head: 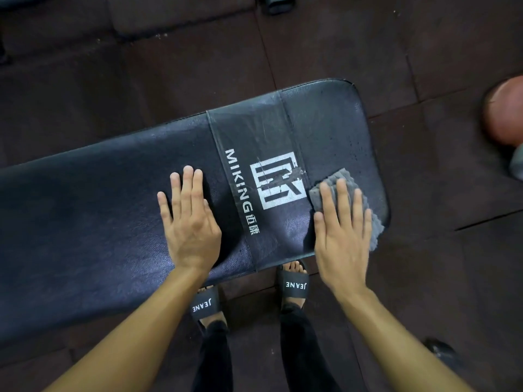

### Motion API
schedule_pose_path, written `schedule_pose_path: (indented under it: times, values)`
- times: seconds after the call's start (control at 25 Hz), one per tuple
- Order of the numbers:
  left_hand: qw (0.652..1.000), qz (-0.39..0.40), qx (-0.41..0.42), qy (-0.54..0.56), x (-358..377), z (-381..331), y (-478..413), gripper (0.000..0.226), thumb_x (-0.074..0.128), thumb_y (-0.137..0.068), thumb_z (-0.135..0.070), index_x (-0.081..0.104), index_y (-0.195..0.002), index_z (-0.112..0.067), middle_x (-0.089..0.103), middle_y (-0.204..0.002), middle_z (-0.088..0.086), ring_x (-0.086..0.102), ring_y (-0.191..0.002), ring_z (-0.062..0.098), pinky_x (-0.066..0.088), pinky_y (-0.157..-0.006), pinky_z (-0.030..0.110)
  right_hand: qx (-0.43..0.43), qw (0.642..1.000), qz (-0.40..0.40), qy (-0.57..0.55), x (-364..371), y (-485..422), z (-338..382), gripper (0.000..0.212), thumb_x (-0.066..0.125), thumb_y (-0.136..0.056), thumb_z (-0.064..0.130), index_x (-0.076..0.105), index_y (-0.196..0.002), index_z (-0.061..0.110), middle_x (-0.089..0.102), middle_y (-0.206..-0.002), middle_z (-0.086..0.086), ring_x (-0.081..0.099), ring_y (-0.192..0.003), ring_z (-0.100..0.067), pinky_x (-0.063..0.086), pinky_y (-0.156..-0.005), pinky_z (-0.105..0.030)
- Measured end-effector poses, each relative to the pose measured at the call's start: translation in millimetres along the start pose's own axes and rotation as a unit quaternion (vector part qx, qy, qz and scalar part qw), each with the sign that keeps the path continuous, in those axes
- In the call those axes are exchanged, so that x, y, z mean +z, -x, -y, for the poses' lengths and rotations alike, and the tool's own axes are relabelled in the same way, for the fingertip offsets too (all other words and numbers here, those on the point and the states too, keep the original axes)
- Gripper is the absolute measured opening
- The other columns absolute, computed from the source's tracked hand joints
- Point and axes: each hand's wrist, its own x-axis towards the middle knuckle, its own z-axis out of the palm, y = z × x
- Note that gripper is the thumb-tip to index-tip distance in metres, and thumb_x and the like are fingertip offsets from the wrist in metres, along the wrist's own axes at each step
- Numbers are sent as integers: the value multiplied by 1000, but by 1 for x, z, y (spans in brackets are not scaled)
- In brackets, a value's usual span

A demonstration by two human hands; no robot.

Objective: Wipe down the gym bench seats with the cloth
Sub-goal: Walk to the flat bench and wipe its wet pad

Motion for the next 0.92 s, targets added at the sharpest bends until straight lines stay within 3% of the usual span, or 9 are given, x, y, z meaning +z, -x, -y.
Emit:
schedule_pose_path:
  times: [0.16, 0.28, 0.4, 0.52, 0.6, 0.8, 0.92]
  values:
    - [1000, 4, 2, 6, -2, 4, -4, 52, 33, -102, -12, 28, -154, -14, 23, -162, 0, 13, -152, 19, 14, -123, 49, 6, 999, -34, 26, -7, -65, 12, 51, 22, -107, 41, 17, -157, 35, 12, -167, 5, 14, -153, -23, 17, -122, -46]
    - [1000, 7, 1, 20, -1, 3, -4, 53, 36, -101, -11, 28, -154, -14, 23, -162, 0, 13, -152, 19, 13, -123, 50, 72, 995, -67, -28, -21, -159, 28, 51, 20, -107, 41, 18, -157, 34, 12, -167, 4, 14, -153, -26, 19, -121, -48]
    - [1000, 0, 4, 16, -1, 3, -3, 53, 36, -101, -12, 29, -154, -14, 24, -162, 0, 15, -152, 19, 14, -123, 49, 59, 996, -29, -55, -26, -217, 67, 50, 20, -106, 43, 25, -156, 34, 18, -166, 6, 14, -153, -24, 14, -122, -48]
    - [1000, 1, 5, 21, -1, 4, -2, 52, 37, -102, -13, 29, -153, -15, 24, -162, 0, 16, -151, 20, 14, -123, 49, -107, 994, -6, -12, -22, -202, 86, 49, 20, -107, 44, 24, -155, 36, 18, -165, 9, 12, -153, -19, 8, -123, -43]
    - [1000, 2, 10, 20, -1, 4, 0, 52, 36, -102, -13, 29, -154, -15, 24, -162, 0, 17, -151, 20, 15, -123, 49, -154, 988, -7, -3, -22, -172, 64, 50, 20, -107, 45, 18, -157, 37, 14, -166, 11, 8, -154, -17, 7, -123, -40]
    - [1000, 11, 7, 14, -2, 2, 0, 52, 35, -102, -14, 29, -154, -15, 24, -162, 0, 16, -151, 20, 15, -122, 50, -104, 994, -7, -3, -14, -90, 13, 55, 26, -106, 44, 14, -158, 32, 8, -167, 9, 4, -154, -18, 6, -125, -42]
    - [1000, 18, 7, 14, -3, 2, 0, 52, 35, -102, -14, 30, -153, -14, 25, -162, 0, 16, -151, 20, 13, -123, 49, -107, 992, 2, -59, -13, -76, 9, 60, 36, -106, 41, 12, -159, 26, 6, -167, 8, 1, -154, -14, 7, -125, -39]
